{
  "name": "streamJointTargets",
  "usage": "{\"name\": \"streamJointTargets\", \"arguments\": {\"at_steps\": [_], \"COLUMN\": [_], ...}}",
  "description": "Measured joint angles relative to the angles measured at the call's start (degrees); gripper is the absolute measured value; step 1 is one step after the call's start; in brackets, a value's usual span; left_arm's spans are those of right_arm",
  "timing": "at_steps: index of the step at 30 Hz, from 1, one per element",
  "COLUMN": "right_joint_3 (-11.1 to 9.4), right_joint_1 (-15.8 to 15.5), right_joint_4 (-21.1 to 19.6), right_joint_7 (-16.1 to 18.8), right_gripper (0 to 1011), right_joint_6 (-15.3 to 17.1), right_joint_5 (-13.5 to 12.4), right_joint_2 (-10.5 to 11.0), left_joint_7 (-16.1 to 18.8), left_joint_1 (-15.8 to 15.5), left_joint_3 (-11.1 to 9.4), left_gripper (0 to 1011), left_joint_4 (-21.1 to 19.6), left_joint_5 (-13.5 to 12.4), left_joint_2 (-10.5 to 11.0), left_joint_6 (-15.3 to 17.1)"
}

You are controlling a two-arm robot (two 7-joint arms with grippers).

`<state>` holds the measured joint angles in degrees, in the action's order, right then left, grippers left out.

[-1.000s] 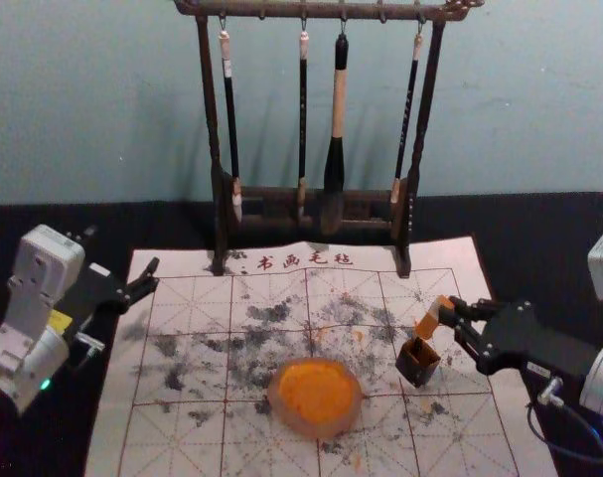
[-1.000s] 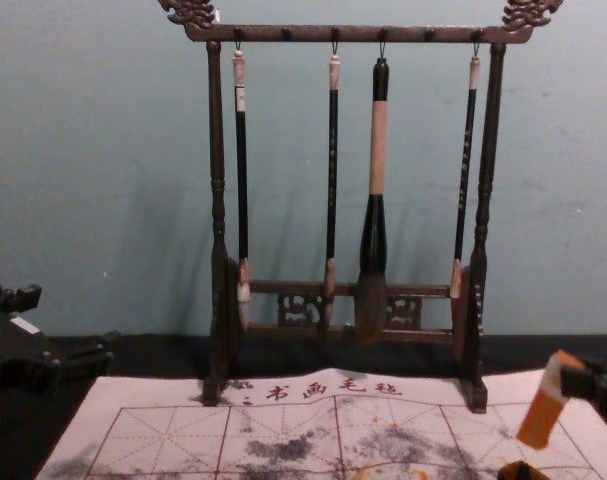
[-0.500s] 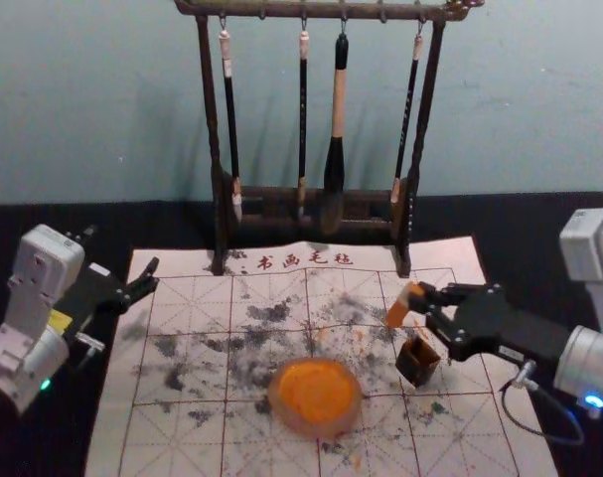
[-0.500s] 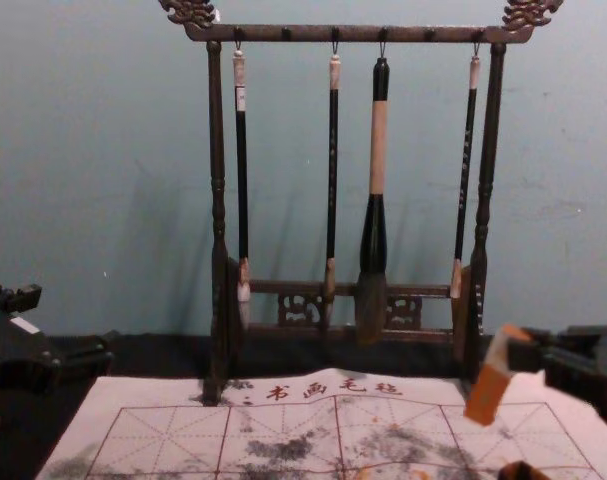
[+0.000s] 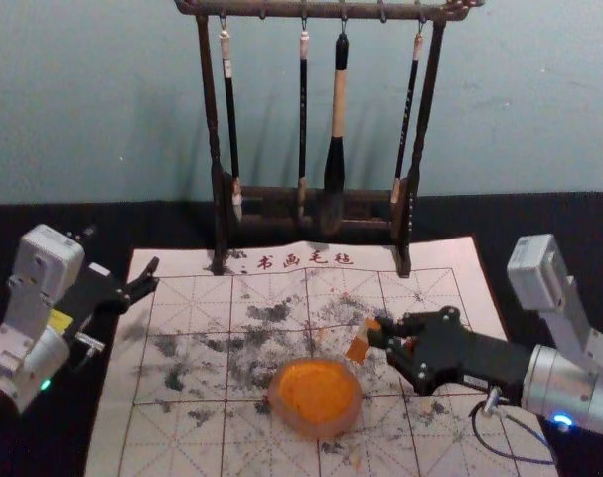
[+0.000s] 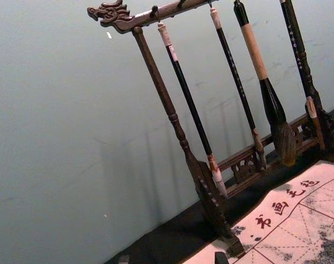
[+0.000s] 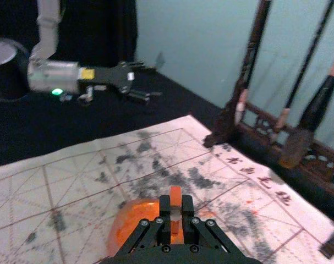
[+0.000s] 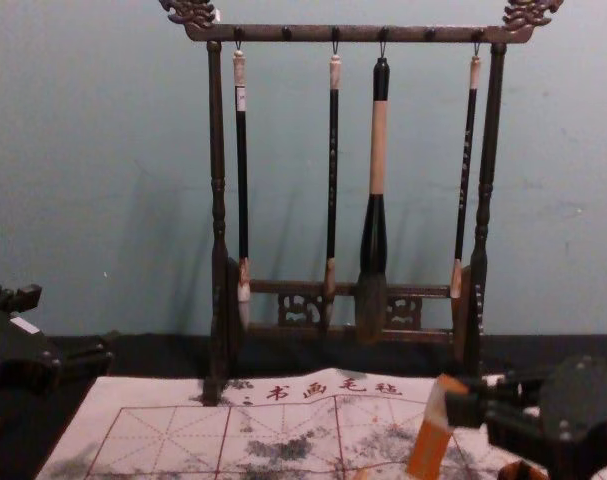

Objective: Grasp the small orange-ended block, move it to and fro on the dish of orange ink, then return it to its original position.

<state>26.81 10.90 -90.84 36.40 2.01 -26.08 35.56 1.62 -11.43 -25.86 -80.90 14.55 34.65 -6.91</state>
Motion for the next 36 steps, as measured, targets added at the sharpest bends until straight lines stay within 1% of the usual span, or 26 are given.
{"name": "streamJointTargets", "arguments": {"at_steps": [2,4,5,10,19,25,29,36], "right_joint_3": [0.6,1.7,1.7,3.4,5.9,7.0,7.9,8.5], "right_joint_1": [0.2,0.6,0.6,1.3,2.3,2.9,3.5,4.3], "right_joint_4": [0.0,0.0,0.0,-0.1,0.0,0.6,1.4,2.4], "right_joint_7": [0.5,1.6,1.6,2.7,3.6,3.7,3.8,3.7], "right_gripper": [80,80,80,80,80,81,80,80], "right_joint_6": [-0.1,-0.1,-0.1,-0.2,-0.6,-0.7,-0.8,-0.7], "right_joint_5": [0.4,1.0,1.0,1.9,3.9,5.2,5.9,6.5], "right_joint_2": [0.2,0.7,0.7,1.2,1.4,1.0,0.4,-0.7], "left_joint_7": [0.0,0.0,0.0,0.0,0.0,0.0,0.0,0.0], "left_joint_1": [0.0,0.0,0.0,0.0,0.0,0.0,0.0,0.0], "left_joint_3": [0.0,0.0,0.0,0.0,0.0,0.0,0.0,0.0], "left_gripper": [1001,1001,1001,1001,1001,1001,1001,1001], "left_joint_4": [0.0,0.0,0.0,0.0,0.0,0.0,0.0,0.0], "left_joint_5": [0.0,0.0,0.0,0.0,0.0,0.0,0.0,0.0], "left_joint_2": [0.0,0.0,0.0,0.0,0.0,0.0,0.0,0.0], "left_joint_6": [0.0,0.0,0.0,0.0,0.0,0.0,0.0,0.0]}}
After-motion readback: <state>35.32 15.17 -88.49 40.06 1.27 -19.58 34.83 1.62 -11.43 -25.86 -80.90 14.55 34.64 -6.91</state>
